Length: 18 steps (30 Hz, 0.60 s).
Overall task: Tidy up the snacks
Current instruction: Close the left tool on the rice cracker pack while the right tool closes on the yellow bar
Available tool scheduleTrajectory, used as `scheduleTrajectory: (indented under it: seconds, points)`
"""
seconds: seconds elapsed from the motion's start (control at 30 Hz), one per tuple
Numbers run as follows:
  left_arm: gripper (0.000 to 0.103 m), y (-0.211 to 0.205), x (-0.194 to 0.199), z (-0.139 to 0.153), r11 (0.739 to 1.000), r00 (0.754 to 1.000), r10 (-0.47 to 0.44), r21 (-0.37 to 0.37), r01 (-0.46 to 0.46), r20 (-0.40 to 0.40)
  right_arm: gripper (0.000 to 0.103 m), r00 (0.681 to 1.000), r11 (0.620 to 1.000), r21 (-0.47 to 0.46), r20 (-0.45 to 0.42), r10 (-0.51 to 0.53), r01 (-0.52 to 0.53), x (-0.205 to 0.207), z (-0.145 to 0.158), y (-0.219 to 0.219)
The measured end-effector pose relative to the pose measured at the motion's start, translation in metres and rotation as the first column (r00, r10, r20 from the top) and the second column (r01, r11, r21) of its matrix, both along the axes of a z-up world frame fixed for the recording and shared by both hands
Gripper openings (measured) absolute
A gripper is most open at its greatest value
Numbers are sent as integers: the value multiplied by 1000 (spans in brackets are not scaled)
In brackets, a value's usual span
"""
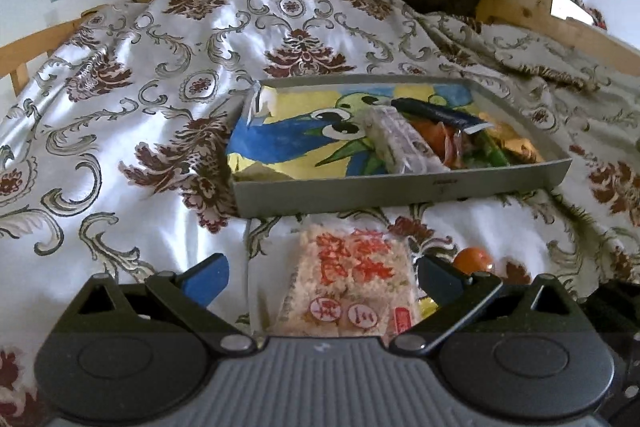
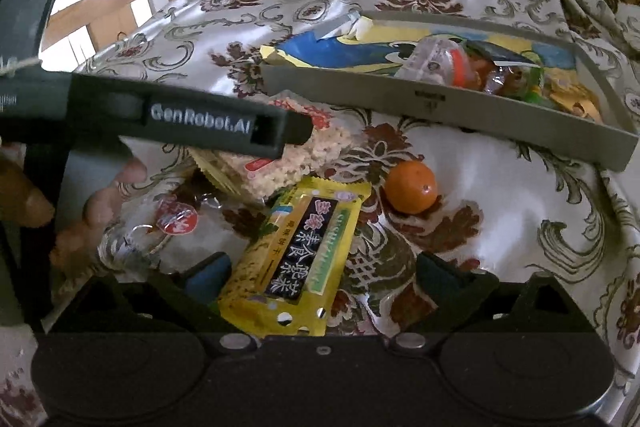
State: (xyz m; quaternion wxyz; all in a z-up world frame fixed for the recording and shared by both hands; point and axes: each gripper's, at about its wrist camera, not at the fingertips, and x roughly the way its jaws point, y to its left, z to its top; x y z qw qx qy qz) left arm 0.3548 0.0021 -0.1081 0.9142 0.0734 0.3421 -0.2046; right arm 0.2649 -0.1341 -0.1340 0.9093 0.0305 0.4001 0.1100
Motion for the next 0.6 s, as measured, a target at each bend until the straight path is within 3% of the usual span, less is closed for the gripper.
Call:
scheduleTrajectory:
  seconds: [0.13, 0.3, 0.47, 0.6]
  points:
    - [103, -5, -5, 0, 1000, 1000, -16, 27, 16, 22, 91, 1000, 1000, -9, 3, -18, 18, -2, 2, -1]
    - [95, -8, -11, 0, 996, 998, -35, 89, 29, 56, 70, 996, 993, -81, 18, -85, 86, -11, 9, -7]
    - [88, 0, -9, -1, 997, 999, -33, 68, 30, 43, 69, 998, 998, -24, -3, -66, 66, -7, 6, -15]
    - [85, -6, -12, -1, 993, 995, -95, 73, 92, 36, 72, 1000, 1000, -22, 13, -17, 18, -5, 5, -13]
